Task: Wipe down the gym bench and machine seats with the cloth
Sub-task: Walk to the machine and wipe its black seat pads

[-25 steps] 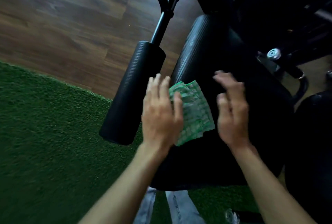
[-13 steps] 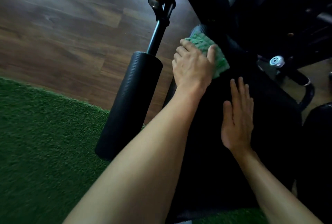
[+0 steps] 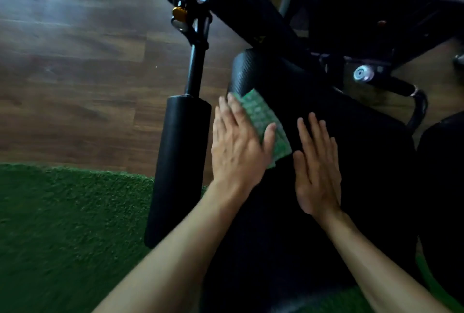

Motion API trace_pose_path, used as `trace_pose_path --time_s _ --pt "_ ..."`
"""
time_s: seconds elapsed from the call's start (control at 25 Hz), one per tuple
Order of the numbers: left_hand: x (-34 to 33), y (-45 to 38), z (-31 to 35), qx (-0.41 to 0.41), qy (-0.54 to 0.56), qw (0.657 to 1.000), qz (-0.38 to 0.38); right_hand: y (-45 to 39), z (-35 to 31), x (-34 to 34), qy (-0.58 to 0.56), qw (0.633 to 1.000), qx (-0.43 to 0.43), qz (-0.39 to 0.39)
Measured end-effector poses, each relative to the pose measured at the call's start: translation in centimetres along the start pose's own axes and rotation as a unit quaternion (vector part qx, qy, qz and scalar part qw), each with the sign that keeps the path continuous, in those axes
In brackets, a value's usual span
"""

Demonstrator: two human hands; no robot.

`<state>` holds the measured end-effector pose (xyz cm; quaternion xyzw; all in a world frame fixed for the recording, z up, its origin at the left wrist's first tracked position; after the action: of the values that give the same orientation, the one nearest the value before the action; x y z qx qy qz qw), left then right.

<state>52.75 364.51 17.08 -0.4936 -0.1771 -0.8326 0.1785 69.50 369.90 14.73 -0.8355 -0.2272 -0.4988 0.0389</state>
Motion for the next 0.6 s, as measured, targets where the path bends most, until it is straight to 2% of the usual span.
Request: trace_pose_path --time_s 0.08,0.2,0.28,0.4,0.44,0.52,0.6 --pt "0.2 -5.5 2.5 -0.104 -0.061 0.993 0.003 0.0 0.1 -0.1 0.004 1.000 -0.006 -0.006" --pt "-1.8 -11.2 7.8 -0.273 -0.166 0.945 -0.064 -0.1 0.9 0.3 -0.044 0.997 -0.061 0.013" --pt "-3.7 -11.7 9.6 -0.348 -0.213 0.905 -0.119 0.5 2.0 1.0 -0.088 0.987 -0.116 0.071" --pt "-4.6 -10.8 9.9 -0.414 -0.254 0.862 -0.143 1.8 2.4 2.7 -0.113 0.967 -0.145 0.179" --pt "-4.9 -10.0 10.2 -0.443 -0.252 0.846 -0.158 2.6 3.1 3.6 -0.125 0.950 -0.170 0.230" --pt "-5.5 -7.3 10.7 -0.503 -0.249 0.807 -0.185 5.4 5.0 4.9 -0.175 0.890 -0.257 0.333" --pt "-5.8 -3.7 10.7 -0.553 -0.241 0.771 -0.205 8.7 6.2 4.7 -0.234 0.831 -0.339 0.374"
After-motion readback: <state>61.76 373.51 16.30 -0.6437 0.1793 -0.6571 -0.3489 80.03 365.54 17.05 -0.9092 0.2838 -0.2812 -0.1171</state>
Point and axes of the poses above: each hand's wrist, its own y-axis away from the middle knuckle, its own x-axis out of the back of the hand, z = x × y, the point moved 9 cm from there along -y, towards the middle knuckle, and after that the axes turned 10 degrees about -x, right-handed, at the moved point
